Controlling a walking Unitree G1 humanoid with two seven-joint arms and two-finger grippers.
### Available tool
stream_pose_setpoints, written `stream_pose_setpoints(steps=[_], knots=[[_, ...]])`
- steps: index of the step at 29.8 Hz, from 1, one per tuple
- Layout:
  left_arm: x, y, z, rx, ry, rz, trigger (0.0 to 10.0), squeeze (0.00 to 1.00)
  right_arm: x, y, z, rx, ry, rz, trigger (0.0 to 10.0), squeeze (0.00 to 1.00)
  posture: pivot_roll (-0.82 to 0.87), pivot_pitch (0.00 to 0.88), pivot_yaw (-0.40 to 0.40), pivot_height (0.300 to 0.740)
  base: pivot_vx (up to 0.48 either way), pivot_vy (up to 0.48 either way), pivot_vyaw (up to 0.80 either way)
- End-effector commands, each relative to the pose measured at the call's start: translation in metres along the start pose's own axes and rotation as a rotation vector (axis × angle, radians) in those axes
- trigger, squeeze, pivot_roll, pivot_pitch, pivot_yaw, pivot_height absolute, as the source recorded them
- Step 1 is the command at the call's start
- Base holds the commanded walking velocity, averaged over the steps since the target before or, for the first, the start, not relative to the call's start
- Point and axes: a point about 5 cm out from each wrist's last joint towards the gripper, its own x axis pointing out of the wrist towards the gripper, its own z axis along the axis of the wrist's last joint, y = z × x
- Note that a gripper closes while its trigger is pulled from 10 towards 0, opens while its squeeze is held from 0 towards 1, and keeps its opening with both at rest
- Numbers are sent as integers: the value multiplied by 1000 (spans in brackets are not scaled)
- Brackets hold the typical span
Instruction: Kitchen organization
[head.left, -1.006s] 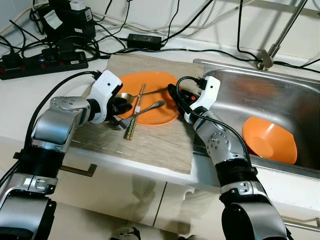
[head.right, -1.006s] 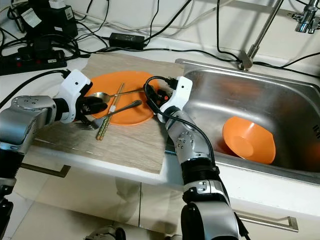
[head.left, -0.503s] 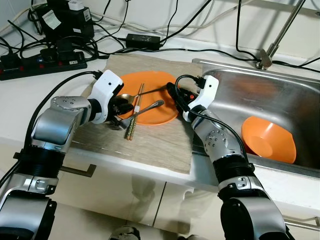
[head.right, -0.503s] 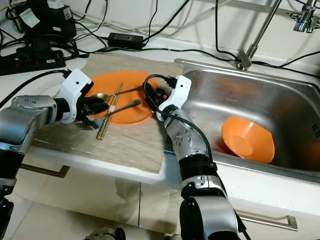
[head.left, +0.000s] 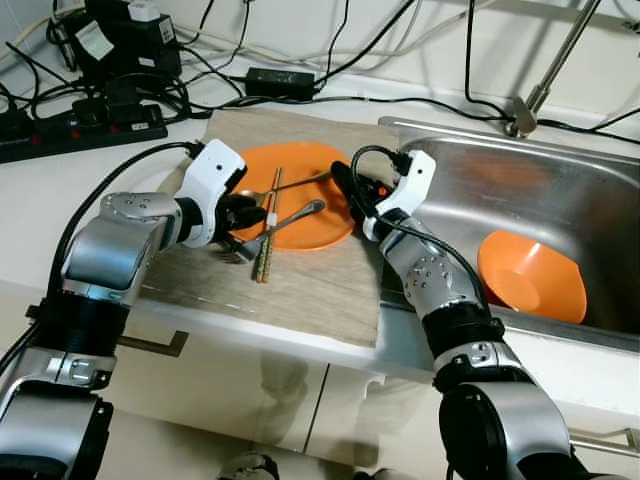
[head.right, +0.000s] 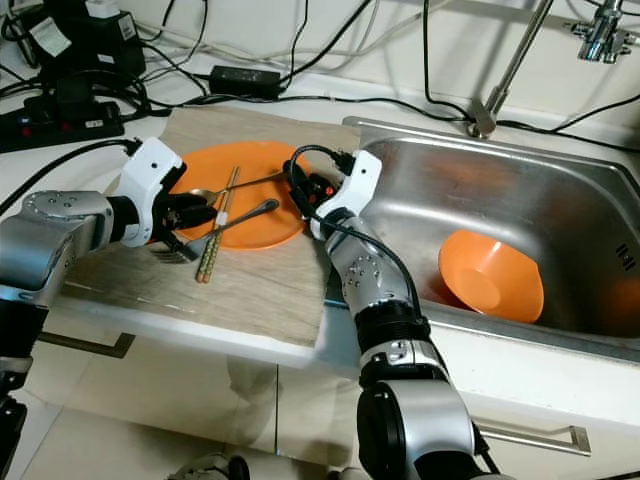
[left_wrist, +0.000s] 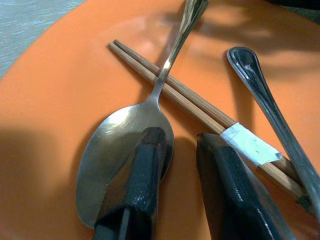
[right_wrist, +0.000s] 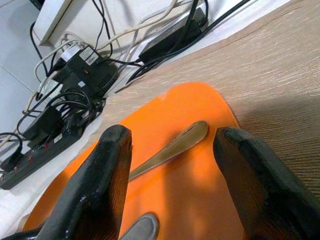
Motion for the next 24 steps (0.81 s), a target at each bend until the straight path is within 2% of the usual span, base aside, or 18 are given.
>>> stream_pose_setpoints(steps=[1, 6, 10, 11, 19, 24], knots=[[-1, -1, 1, -3, -9, -2, 10000, 0, -1, -6, -13, 23, 60, -46, 10000, 0, -5, 59, -78, 740, 0, 0, 0], [1, -2, 0, -3, -6, -2, 10000, 0, 3, -5, -12, 47, 61, -49, 10000, 0, 2, 55, -95, 740, 0, 0, 0], [2, -3, 1, -2, -8, -3, 10000, 0, 4, -4, -10, -10, 64, -48, 10000, 0, 6, 51, -103, 740, 0, 0, 0], [2, -3, 1, -3, -10, -1, 10000, 0, 4, -6, -9, -53, 69, -61, 10000, 1000, 6, 53, -106, 740, 0, 0, 0], [1, -3, -1, -9, -13, 4, 10000, 0, 3, -12, -10, -104, 76, -85, 10000, 1000, 1, 57, -106, 740, 0, 0, 0], [1, -4, -1, -10, -14, 2, 10000, 0, 3, -13, -10, -98, 65, -91, 10000, 1000, -1, 58, -103, 740, 0, 0, 0]])
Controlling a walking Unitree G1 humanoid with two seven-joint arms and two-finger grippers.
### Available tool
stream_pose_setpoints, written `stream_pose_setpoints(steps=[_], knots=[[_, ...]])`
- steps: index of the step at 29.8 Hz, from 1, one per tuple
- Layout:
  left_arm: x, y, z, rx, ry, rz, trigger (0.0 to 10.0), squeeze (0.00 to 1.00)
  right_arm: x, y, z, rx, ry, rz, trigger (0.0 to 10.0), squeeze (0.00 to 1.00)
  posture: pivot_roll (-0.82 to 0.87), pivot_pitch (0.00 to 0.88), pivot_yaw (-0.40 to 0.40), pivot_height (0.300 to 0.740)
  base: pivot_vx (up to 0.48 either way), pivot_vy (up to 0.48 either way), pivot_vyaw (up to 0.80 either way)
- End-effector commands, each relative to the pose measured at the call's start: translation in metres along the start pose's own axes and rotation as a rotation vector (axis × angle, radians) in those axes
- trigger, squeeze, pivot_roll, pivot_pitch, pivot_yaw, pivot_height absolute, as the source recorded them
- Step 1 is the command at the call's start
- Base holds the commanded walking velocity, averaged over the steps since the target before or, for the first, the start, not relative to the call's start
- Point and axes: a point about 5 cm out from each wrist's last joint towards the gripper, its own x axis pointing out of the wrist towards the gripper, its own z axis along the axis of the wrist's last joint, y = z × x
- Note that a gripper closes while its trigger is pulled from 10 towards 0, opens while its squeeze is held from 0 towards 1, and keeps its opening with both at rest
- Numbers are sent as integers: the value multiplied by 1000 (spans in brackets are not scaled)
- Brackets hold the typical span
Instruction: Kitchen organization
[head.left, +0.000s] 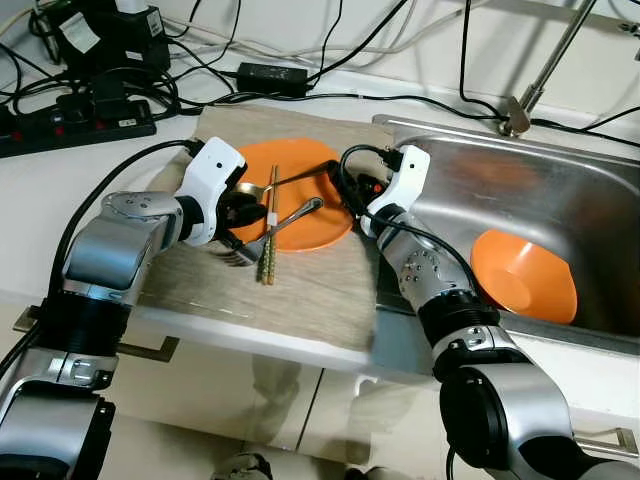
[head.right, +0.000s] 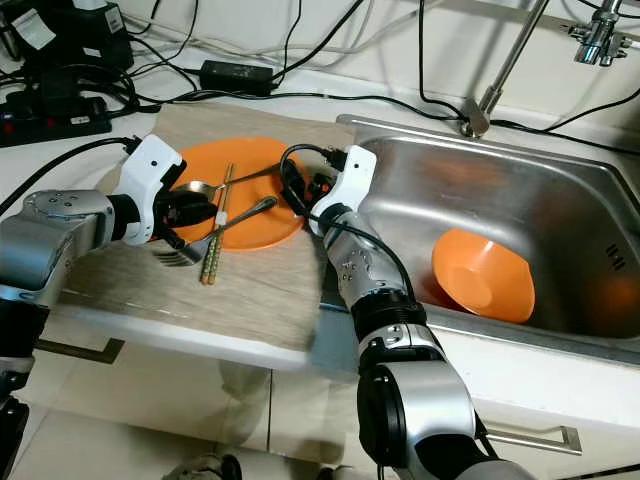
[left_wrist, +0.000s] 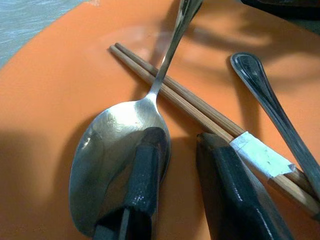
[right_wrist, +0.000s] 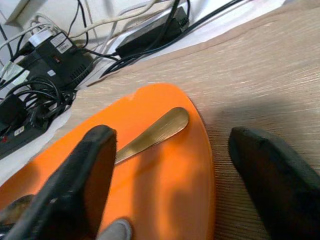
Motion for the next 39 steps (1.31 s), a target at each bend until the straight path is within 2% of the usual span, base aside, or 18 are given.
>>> stream_pose_setpoints(steps=[1, 9, 11, 12, 13, 14, 19, 20, 21, 37, 39], knots=[[0, -3, -3, -4, 4, -10, 10000, 0, -4, -10, -13, 19, 52, -49, 10000, 1000, -1, 59, -101, 740, 0, 0, 0], [2, -5, -1, -5, 1, -15, 10000, 0, -1, -6, -12, 36, 43, -27, 10000, 1000, -5, 56, -99, 740, 0, 0, 0], [3, -6, -1, -5, -1, -16, 10000, 0, -1, -3, -12, -4, 43, -21, 10000, 1000, -5, 56, -100, 740, 0, 0, 0], [3, -6, -1, -5, -1, -17, 10000, 0, 0, -2, -13, -31, 48, -18, 10000, 290, -6, 55, -99, 740, 0, 0, 0], [3, -6, -1, -6, -2, -17, 10000, 0, 0, -1, -14, -49, 52, -15, 10000, 290, -6, 55, -99, 740, 0, 0, 0], [3, -6, -1, -6, -2, -16, 10000, 0, 0, 0, -14, -56, 54, -14, 10000, 0, -6, 55, -99, 740, 0, 0, 0], [2, -6, -1, -5, -4, -17, 10000, 0, 0, 0, -16, -78, 56, -19, 10000, 0, -5, 51, -97, 740, 0, 0, 0], [2, -6, -1, -4, -5, -17, 10000, 0, 0, -1, -16, -81, 54, -23, 3529, 0, -4, 50, -98, 740, 0, 0, 0], [2, -6, 1, -2, -7, -16, 10000, 0, 0, -2, -15, -83, 51, -27, 0, 0, -3, 50, -99, 740, 0, 0, 0], [1, -5, 3, -4, -19, -11, 10000, 0, 0, -2, -14, -89, 30, -27, 0, 0, -4, 56, -102, 740, 0, 0, 0], [0, -6, 7, -9, -37, -13, 10000, 0, 0, 1, -8, -91, 2, -26, 0, 0, -4, 60, -104, 740, 0, 0, 0]])
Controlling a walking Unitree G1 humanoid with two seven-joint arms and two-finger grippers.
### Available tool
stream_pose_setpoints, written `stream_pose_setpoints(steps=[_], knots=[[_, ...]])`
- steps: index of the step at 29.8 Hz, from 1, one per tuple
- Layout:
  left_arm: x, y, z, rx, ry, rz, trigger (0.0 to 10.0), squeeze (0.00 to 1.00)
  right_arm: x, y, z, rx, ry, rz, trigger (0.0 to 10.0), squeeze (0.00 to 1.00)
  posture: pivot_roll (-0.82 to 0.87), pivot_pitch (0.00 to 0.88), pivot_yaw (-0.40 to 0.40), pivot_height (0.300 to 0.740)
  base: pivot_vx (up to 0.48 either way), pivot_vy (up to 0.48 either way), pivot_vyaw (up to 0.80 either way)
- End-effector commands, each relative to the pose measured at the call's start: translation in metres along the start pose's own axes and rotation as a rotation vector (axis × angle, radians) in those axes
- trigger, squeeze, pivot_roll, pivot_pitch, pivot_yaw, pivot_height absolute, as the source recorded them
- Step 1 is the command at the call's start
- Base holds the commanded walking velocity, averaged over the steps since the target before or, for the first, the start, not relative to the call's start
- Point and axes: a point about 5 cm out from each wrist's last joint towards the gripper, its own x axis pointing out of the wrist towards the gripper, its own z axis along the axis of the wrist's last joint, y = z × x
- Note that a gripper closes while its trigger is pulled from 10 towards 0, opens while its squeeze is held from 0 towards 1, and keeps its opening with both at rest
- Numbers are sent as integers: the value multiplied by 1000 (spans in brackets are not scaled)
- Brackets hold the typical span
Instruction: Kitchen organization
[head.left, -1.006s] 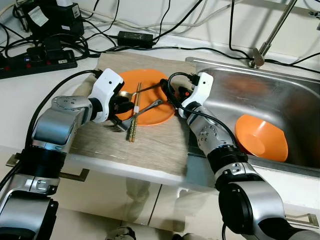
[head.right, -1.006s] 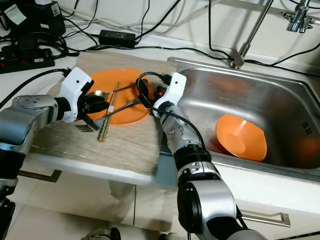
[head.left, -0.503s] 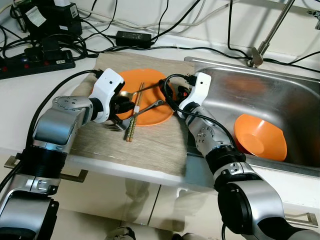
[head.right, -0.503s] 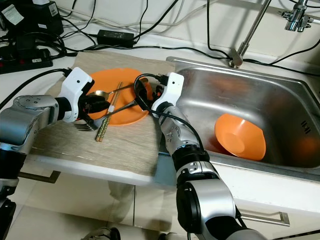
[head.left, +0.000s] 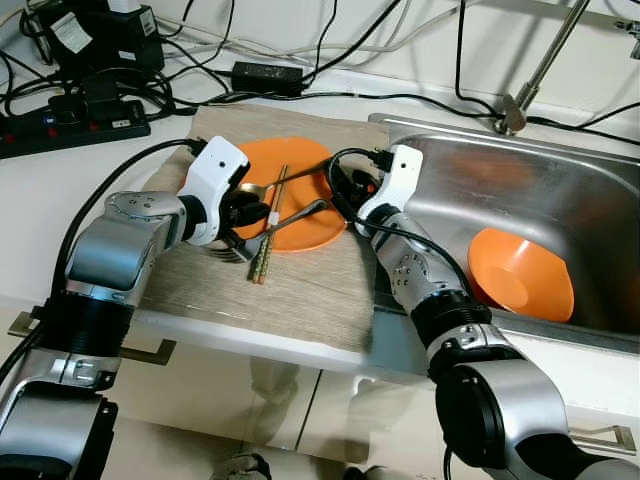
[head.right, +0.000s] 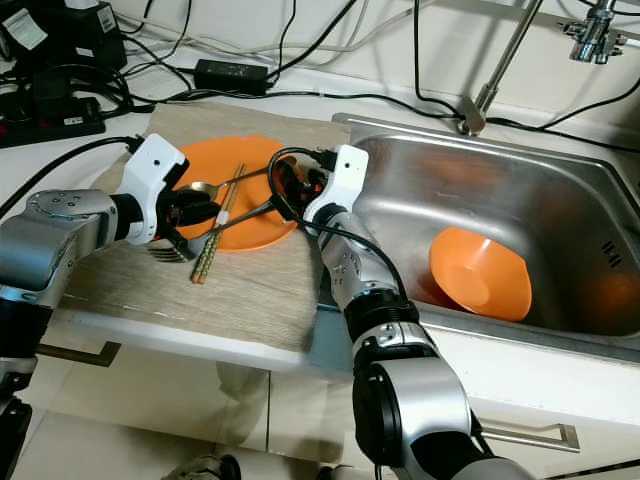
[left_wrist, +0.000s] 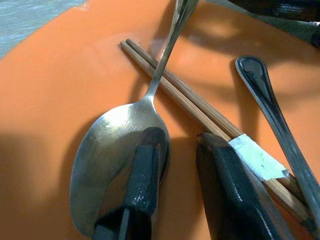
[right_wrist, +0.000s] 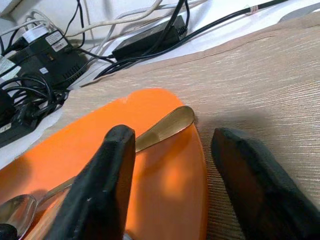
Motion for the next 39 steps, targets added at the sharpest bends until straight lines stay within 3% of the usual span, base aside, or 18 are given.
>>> stream_pose_setpoints(steps=[1, 10, 21, 22, 23, 24, 25, 39], knots=[[-1, -4, 6, -2, -31, -10, 10000, 0, -2, -2, -2, -2, 13, -15, 0, 0, -4, 60, -104, 740, 0, 0, 0], [-2, -4, 13, 0, -57, -8, 10000, 0, 1, 14, 28, -3, -109, 32, 0, 0, -11, 65, -104, 740, 0, 0, 0], [-1, -3, 15, 5, -64, 1, 10000, 0, -1, 22, 41, -48, -151, 58, 0, 0, -14, 66, -101, 740, 0, 0, 0], [-1, -3, 15, 7, -62, 4, 10000, 0, -1, 23, 39, -59, -139, 59, 3451, 0, -14, 66, -100, 740, 0, 0, 0], [-1, -3, 15, 7, -62, 4, 10000, 0, -1, 23, 39, -59, -139, 59, 3451, 0, -14, 66, -100, 740, 0, 0, 0], [-1, -2, 15, 10, -57, 10, 10000, 463, -2, 24, 35, -69, -123, 54, 10000, 1000, -13, 67, -99, 740, 0, 0, 0], [-1, -1, 14, 7, -54, 13, 10000, 1000, -3, 24, 33, -66, -117, 54, 10000, 1000, -13, 67, -99, 740, 0, 0, 0], [-4, 3, 3, 0, -20, 42, 10000, 1000, -6, 11, 27, -91, -85, 8, 10000, 1000, -9, 55, -101, 740, 0, 0, 0]])
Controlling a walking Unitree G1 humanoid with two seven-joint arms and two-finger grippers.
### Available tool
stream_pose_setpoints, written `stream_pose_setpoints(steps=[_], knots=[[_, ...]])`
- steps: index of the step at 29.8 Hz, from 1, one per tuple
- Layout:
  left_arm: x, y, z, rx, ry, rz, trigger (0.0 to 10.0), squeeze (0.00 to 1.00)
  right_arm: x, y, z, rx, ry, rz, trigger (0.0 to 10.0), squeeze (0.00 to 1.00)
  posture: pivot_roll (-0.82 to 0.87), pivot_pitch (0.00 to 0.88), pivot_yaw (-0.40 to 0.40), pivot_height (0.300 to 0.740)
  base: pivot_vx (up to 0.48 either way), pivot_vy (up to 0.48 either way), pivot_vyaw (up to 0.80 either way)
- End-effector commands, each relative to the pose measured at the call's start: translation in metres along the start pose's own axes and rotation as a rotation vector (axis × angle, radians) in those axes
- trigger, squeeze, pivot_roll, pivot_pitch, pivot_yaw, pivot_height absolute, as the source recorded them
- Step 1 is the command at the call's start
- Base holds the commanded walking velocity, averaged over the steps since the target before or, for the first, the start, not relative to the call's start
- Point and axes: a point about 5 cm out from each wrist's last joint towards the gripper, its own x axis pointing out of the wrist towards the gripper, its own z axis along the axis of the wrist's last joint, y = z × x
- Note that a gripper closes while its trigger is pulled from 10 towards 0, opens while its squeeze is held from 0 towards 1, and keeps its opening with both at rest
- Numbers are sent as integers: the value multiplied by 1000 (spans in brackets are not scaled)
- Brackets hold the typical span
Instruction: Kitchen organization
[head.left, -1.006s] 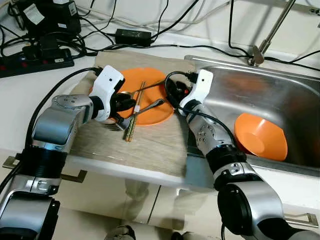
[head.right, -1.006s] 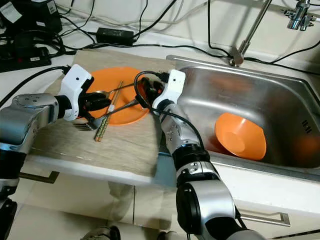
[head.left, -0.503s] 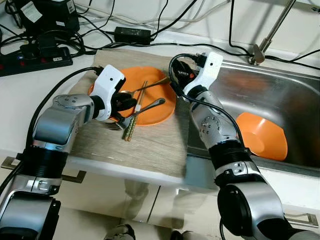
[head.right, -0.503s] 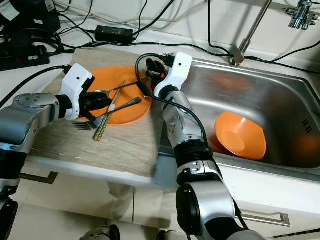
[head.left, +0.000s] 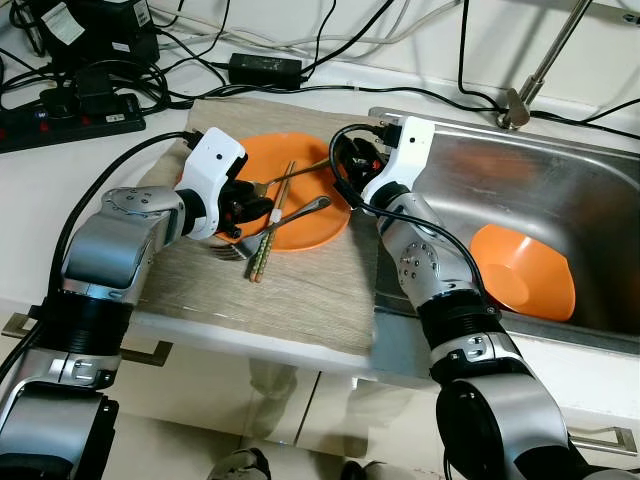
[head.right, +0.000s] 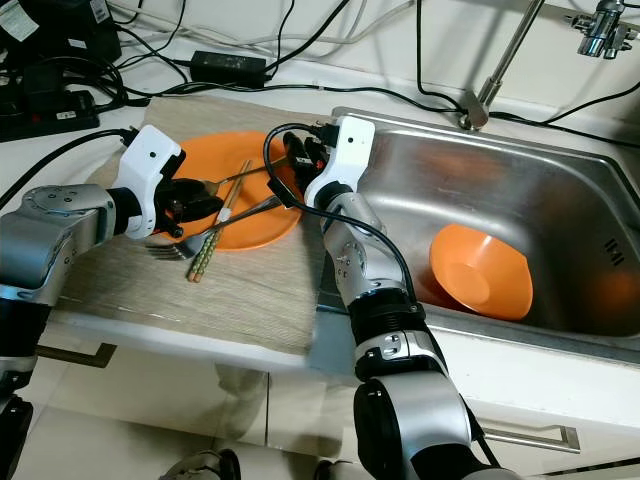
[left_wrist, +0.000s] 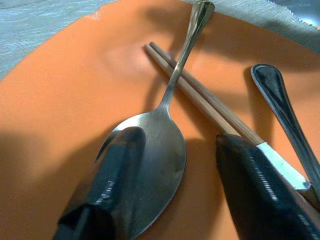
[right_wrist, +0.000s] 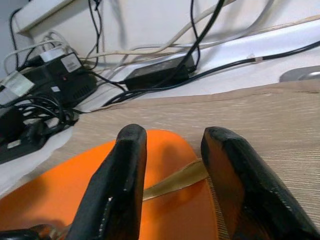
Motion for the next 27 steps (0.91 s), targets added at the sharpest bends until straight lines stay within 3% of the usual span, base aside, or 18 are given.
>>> stream_pose_setpoints(steps=[1, 2, 4, 5, 6, 11, 13, 16, 18, 21, 23, 27], knots=[[-1, 2, -4, -3, 10, 8, 10000, 1000, -3, -5, -6, -10, 22, -27, 10000, 1000, -9, 55, -101, 740, 0, 0, 0], [-2, 2, -5, -3, 14, 10, 10000, 1000, -4, -6, -6, -13, 25, -28, 10000, 0, -8, 52, -100, 740, 0, 0, 0], [-2, 3, -6, -3, 18, 10, 10000, 1000, -4, -6, -6, -14, 24, -28, 10000, 0, -8, 50, -100, 740, 0, 0, 0], [-2, 3, -7, -2, 19, 10, 10000, 835, -5, -7, -5, -21, 20, -27, 10000, 0, -6, 49, -100, 740, 0, 0, 0], [-3, 3, -3, -3, 2, 11, 10000, 0, -6, -8, -3, -33, 12, -27, 10000, 0, -5, 47, -101, 740, 0, 0, 0], [-5, 7, 19, -31, -109, 36, 10000, 0, -11, -10, 7, -107, -31, -22, 10000, 0, -5, 44, -99, 740, 0, 0, 0], [-8, 21, 36, -77, -224, 142, 10000, 0, -17, -16, 15, -208, -76, -43, 10000, 0, -12, 36, -87, 740, 0, 0, 0], [-9, 26, 41, -90, -263, 180, 10000, 0, -20, -18, 19, -253, -96, -53, 10000, 0, -13, 36, -85, 740, 0, 0, 0], [-11, 33, 47, -106, -314, 231, 10000, 0, -26, -23, 27, -347, -138, -82, 10000, 0, -16, 34, -74, 740, 0, 0, 0], [-11, 36, 49, -110, -336, 255, 10000, 0, -29, -27, 32, -364, -158, -109, 10000, 0, -19, 31, -67, 740, 0, 0, 0], [-10, 42, 50, -158, -386, 312, 10000, 0, -37, -37, 41, -430, -199, -171, 10000, 0, -25, 22, -43, 740, 0, 0, 0], [0, 43, 31, -233, -384, 389, 10000, 0, -48, -47, 44, -444, -226, -245, 10000, 0, -30, 7, -2, 740, 0, 0, 0]])
